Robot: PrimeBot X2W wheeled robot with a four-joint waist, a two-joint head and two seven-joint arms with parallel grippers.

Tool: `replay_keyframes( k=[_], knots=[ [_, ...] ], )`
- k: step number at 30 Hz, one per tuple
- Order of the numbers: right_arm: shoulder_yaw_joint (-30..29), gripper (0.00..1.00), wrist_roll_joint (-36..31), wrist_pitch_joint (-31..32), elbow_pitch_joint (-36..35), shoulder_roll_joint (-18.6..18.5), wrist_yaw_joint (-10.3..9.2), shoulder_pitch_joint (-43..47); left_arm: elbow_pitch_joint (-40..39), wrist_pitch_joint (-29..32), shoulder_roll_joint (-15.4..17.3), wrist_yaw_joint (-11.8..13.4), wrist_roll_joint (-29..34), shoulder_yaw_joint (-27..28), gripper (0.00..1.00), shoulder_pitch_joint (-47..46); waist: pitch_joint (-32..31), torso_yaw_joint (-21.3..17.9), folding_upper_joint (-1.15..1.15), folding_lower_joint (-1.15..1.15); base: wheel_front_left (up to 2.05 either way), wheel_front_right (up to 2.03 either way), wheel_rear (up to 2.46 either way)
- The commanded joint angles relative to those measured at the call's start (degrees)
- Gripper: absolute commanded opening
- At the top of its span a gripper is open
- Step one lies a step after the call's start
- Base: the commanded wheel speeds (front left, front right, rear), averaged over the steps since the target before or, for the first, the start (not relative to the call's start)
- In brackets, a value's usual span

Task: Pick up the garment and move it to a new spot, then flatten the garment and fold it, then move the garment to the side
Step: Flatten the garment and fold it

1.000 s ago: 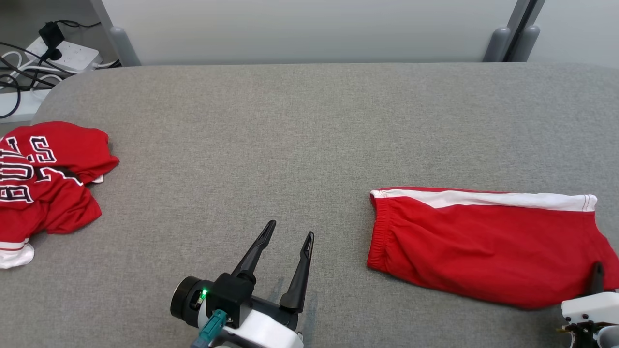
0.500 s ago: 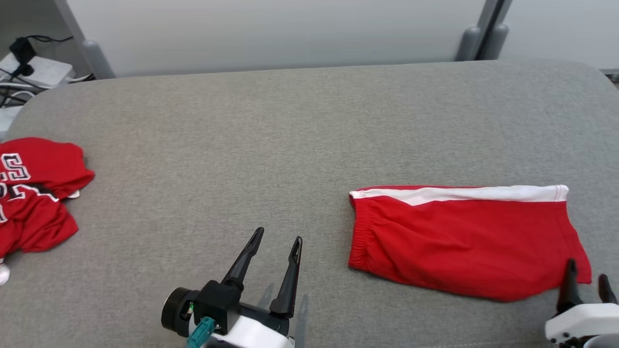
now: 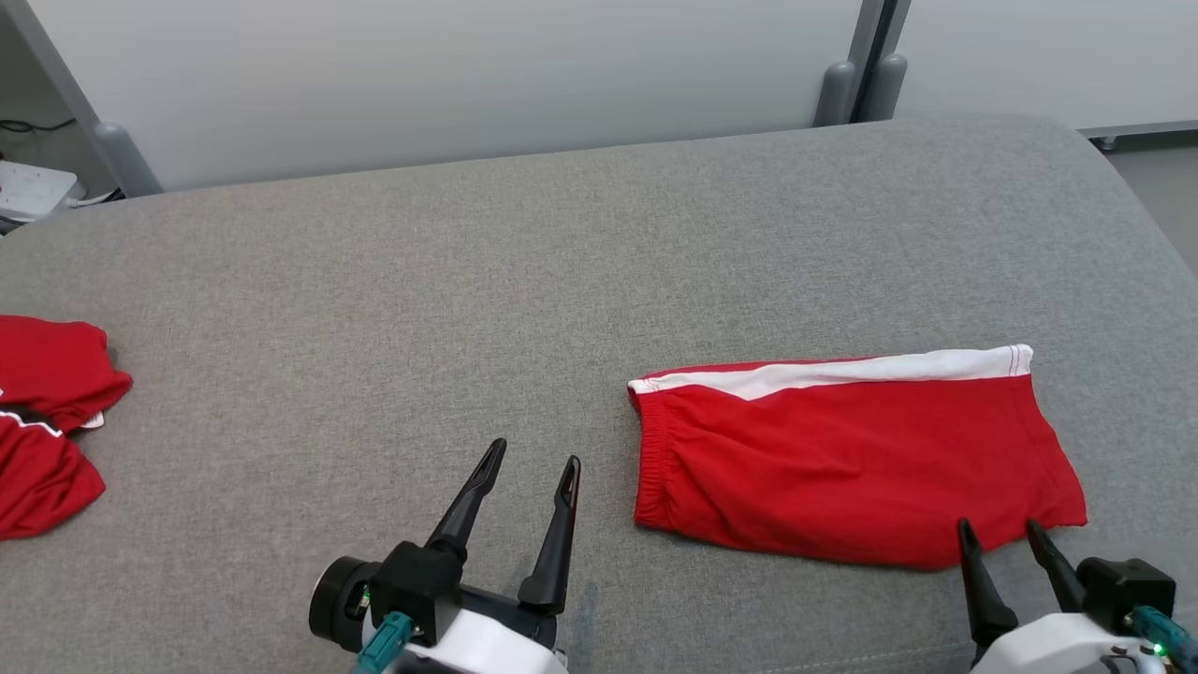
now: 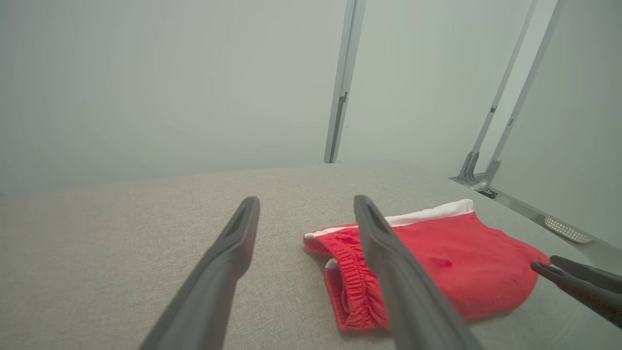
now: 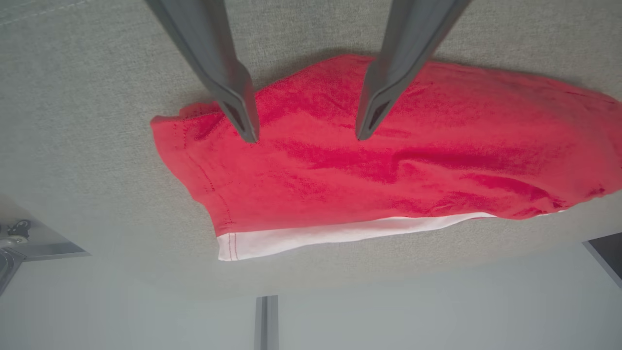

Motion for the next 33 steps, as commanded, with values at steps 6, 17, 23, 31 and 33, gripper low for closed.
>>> replay_keyframes(
  k=[6,17,23,31,33],
  knots=[
    [3.9,1.0,2.0,-0.8,-3.8,-3.0,0.08,1.6,-0.8,-0.6,0.0,1.6,-0.6,2.1,1.0,-0.2,-1.0,-0.2,0.0,0.0,0.0,0.0,0.0],
    [-0.5,1.0,12.1,-0.8,-2.8,-0.7,0.08,1.9,-0.7,-0.6,0.0,1.7,-0.1,2.5,1.0,0.0,-1.1,0.2,0.0,0.0,0.0,0.0,0.0],
    [-5.1,1.0,29.9,-0.1,4.5,0.6,0.08,-1.7,-0.4,-0.6,0.0,1.7,0.6,2.6,1.0,0.1,-0.8,0.9,0.0,0.0,0.0,0.0,0.0],
    [-6.2,1.0,44.6,3.4,10.7,-0.1,0.08,-7.5,0.0,-0.6,0.0,1.2,1.4,2.3,1.0,-0.6,0.1,1.8,0.0,0.0,0.0,0.0,0.0],
    [-6.5,1.0,47.4,4.0,12.3,-0.4,0.08,-8.8,0.2,-0.6,0.0,1.1,1.7,2.1,1.0,-0.9,0.4,2.1,0.0,0.0,0.0,0.0,0.0]
  ],
)
